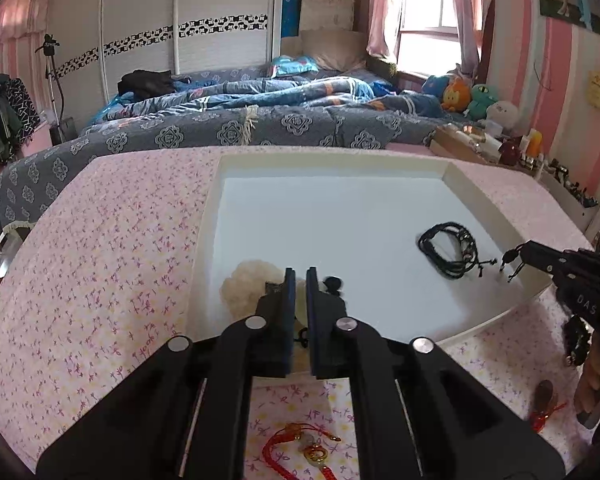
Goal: Organize jewelry
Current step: 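Carry the jade pendant in the left tool while the right tool carries the charm to the tray, then open the left tool inside the tray while the right tool releases the charm beside the bracelet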
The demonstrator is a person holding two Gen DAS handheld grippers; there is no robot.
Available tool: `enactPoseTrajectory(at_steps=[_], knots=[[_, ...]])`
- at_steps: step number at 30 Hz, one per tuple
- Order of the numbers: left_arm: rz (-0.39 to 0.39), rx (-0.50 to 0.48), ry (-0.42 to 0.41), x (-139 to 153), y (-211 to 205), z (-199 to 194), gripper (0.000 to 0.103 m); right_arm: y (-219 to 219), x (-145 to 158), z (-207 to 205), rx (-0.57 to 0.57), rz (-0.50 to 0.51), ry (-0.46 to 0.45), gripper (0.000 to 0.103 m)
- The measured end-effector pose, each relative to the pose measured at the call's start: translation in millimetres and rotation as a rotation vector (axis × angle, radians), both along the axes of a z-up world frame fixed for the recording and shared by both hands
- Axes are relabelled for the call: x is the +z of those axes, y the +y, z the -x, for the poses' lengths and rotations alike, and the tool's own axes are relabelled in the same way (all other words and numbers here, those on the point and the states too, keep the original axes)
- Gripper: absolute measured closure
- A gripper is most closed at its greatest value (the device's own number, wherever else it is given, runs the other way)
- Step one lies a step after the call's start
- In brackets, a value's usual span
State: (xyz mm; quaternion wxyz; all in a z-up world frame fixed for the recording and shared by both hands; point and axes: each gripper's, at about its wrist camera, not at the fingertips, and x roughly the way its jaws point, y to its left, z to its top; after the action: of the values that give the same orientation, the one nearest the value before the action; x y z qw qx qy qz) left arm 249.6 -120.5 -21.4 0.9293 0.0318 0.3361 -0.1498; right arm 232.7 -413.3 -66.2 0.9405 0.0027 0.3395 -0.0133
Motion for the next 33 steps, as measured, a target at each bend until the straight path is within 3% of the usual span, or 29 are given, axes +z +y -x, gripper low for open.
enactPoseTrajectory(at_steps=[13, 25, 28, 30, 32, 33], knots=[[-0.046, -0.01, 0.049, -16, -10, -7, 0.101, 1, -10, -7, -0.012, 0.03, 0.052, 0.101], [-0.053, -0.013, 0.049, -17, -17, -6, 0.101, 4, -17, -11, -0.011, 0.034, 0.08, 0.101], [-0.042, -0.023, 0.016, -11, -14, -1, 0.1, 2, -13, -10, -0.02, 0.012, 0.06, 0.099], [-0.015, -0.022, 0.008, -3, -11, 2, 0.094, 1, -7, -6, -0.014, -0.001, 0.041, 0.099], [0.001, -0.02, -0.009, 6, -7, 8, 0.072, 0, 3, 0, -0.022, 0.001, 0.004, 0.095], [-0.004, -0.015, -0.023, 8, -6, 11, 0.068, 0, 9, 4, -0.028, 0.001, -0.017, 0.077]])
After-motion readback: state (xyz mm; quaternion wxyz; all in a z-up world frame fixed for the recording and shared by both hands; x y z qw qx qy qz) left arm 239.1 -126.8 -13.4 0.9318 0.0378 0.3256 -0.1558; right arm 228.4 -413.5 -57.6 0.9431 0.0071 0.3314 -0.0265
